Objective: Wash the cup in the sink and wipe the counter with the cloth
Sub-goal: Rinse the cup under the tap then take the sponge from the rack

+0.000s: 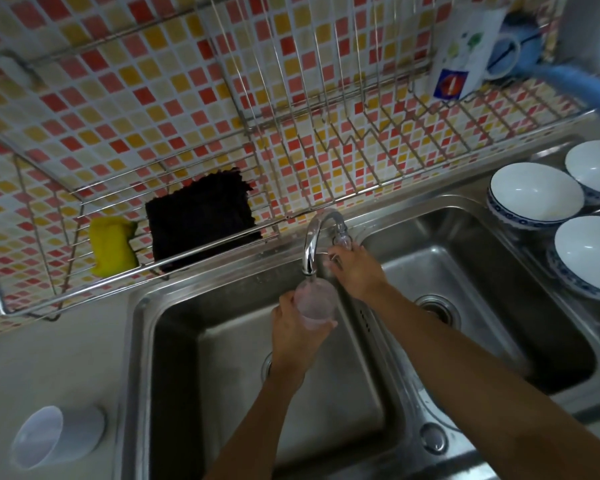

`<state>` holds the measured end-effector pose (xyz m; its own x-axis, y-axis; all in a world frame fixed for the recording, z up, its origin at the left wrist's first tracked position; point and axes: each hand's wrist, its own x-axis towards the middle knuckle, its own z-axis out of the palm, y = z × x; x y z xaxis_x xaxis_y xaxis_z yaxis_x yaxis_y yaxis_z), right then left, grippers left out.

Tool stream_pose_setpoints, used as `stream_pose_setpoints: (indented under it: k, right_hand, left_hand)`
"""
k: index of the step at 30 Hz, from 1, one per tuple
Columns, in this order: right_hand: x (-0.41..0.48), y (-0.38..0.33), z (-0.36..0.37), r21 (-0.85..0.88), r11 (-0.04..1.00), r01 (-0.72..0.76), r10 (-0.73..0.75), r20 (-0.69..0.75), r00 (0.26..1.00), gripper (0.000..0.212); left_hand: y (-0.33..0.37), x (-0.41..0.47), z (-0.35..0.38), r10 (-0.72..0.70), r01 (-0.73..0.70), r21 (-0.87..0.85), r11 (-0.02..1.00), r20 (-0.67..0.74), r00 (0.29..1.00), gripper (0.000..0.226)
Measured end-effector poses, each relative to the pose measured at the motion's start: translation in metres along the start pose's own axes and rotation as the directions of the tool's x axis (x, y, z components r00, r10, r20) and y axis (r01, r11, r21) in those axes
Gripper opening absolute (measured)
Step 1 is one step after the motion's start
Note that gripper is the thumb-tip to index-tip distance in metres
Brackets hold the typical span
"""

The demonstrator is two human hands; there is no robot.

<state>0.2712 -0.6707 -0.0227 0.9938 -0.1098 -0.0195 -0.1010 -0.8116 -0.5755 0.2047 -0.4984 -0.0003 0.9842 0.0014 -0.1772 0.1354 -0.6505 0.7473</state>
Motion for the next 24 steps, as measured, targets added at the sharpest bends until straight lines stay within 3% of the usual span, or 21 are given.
stream_pose_setpoints:
  k: [3, 7, 12, 20, 24]
  right_hand:
    - [-0.004, 0.001, 0.002, 0.142, 0.988, -0.055, 0.062, -0.05, 0.997, 0.029]
    - [-0.008, 0.006, -0.006, 0.299, 0.947, -0.117, 0.163, -0.132, 0.978, 0.032]
    - [-0.006, 0.012, -0.008, 0.225, 0.967, -0.118, 0.139, -0.079, 0.987, 0.031]
    - [-0.008, 0.008, -0.006, 0.279, 0.951, -0.131, 0.166, -0.102, 0.981, 0.029]
    - [-0.009, 0.007, -0.007, 0.286, 0.948, -0.14, 0.171, -0.088, 0.981, 0.028]
  left_hand:
    - [-0.004, 0.004, -0.003, -0.05, 0.049, -0.045, 0.998, -0.034, 0.998, 0.085]
    - [-0.008, 0.006, -0.008, -0.006, 0.006, -0.014, 1.0, 0.005, 1.0, 0.084]
    - [-0.004, 0.0, 0.0, 0.001, -0.001, -0.057, 0.998, 0.0, 1.0, 0.082]
    - [-0.003, -0.005, 0.001, 0.004, -0.008, -0.093, 0.996, -0.049, 0.999, 0.085]
    - [-0.009, -0.007, -0.009, 0.04, -0.041, -0.03, 0.999, -0.037, 0.999, 0.084]
